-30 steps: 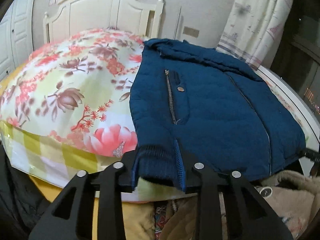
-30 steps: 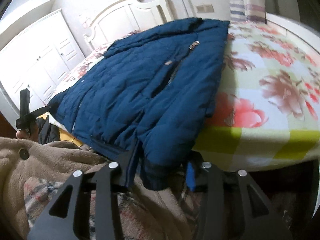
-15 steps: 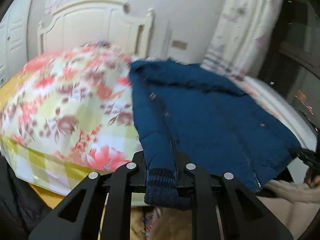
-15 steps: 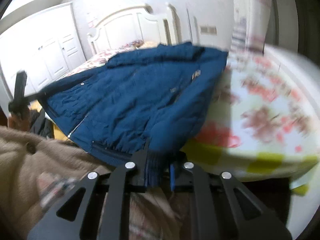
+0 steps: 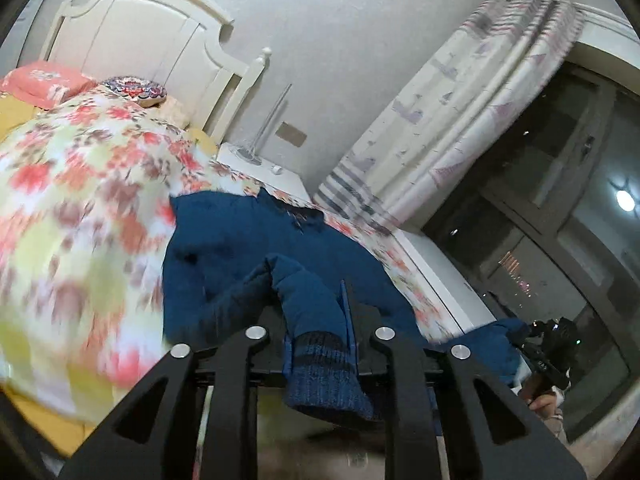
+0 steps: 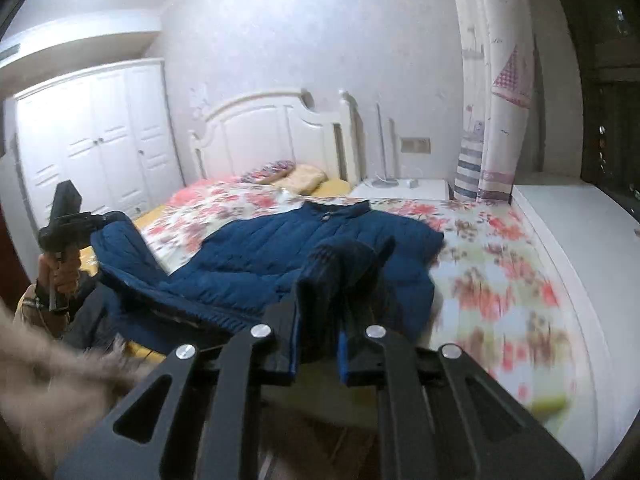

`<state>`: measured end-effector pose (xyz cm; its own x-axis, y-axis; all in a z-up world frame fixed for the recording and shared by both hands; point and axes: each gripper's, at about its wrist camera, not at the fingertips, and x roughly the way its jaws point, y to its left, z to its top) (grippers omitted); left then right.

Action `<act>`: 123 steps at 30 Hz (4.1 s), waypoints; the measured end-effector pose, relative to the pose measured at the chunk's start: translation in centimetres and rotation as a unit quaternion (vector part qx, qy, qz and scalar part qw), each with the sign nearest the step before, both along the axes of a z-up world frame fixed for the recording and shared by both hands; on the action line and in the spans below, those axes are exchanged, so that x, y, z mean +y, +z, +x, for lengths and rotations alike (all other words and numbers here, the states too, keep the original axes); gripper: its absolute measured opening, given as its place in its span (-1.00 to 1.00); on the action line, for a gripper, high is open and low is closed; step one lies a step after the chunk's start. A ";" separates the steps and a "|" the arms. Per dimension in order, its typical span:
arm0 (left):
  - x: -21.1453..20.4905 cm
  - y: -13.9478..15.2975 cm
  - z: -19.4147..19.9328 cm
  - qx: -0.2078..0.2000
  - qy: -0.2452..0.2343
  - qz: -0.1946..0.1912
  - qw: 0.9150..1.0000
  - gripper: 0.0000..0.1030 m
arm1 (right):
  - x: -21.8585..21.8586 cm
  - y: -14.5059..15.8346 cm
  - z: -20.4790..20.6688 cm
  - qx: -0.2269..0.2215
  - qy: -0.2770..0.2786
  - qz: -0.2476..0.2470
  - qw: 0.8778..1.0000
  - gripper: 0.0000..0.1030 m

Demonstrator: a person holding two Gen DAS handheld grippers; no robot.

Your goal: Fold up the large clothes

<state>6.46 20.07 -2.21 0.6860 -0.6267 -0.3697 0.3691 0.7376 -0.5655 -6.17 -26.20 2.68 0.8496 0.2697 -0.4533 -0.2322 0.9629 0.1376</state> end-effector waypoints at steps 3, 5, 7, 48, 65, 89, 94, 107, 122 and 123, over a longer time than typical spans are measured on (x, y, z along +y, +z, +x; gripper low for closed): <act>-2.5 1.3 7.9 0.031 0.008 0.033 0.999 -0.63 | -0.3 1.1 9.4 0.040 -0.030 -0.009 0.999 -0.72; -3.9 0.7 13.8 0.078 0.024 0.042 0.996 -0.59 | -1.4 0.5 15.2 0.080 -0.054 0.017 0.995 -0.63; -4.6 -1.7 20.4 0.155 0.034 0.036 0.987 -0.55 | -3.1 -1.5 21.5 0.133 -0.078 0.063 0.986 -0.41; -9.0 -9.4 31.6 0.099 -0.089 0.227 0.965 0.51 | -7.6 -12.3 32.1 0.182 -0.026 0.076 0.980 0.45; -6.7 -10.4 31.5 0.108 -0.050 0.173 0.978 -0.55 | -8.9 -13.2 31.6 0.159 -0.024 0.129 0.979 -0.62; -10.3 -11.8 40.9 0.122 0.063 0.263 0.955 -0.53 | -5.5 -14.3 45.7 0.212 -0.159 -0.010 0.964 -0.56; -11.0 -11.5 41.1 0.132 0.085 0.304 0.940 0.10 | -6.0 -14.3 45.8 0.209 -0.173 -0.014 0.962 0.07; -23.9 -4.7 37.2 0.002 0.070 0.414 0.907 0.89 | 8.9 -8.1 45.9 0.148 -0.039 -0.141 0.978 0.15; -24.7 -12.8 40.8 0.083 0.022 0.351 0.932 0.91 | 11.5 -14.3 48.9 0.195 -0.024 -0.154 0.968 0.16; -24.7 -12.8 40.8 0.083 0.021 0.348 0.934 0.91 | 11.0 -14.0 49.0 0.197 -0.029 -0.148 0.969 0.15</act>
